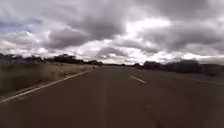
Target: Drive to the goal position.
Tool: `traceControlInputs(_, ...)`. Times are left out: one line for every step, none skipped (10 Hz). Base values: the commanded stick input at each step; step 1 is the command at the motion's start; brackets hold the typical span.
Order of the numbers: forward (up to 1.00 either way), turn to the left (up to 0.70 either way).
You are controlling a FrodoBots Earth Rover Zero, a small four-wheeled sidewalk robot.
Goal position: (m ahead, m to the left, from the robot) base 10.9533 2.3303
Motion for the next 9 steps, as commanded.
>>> traceControlInputs(1.00,0.04)
traceControlInputs(1.00,0.04)
traceControlInputs(1.00,0.04)
traceControlInputs(1.00,0.04)
traceControlInputs(1.00,0.04)
traceControlInputs(1.00,0.04)
traceControlInputs(1.00,0.04)
traceControlInputs(1.00,0.04)
traceControlInputs(1.00,0.04)
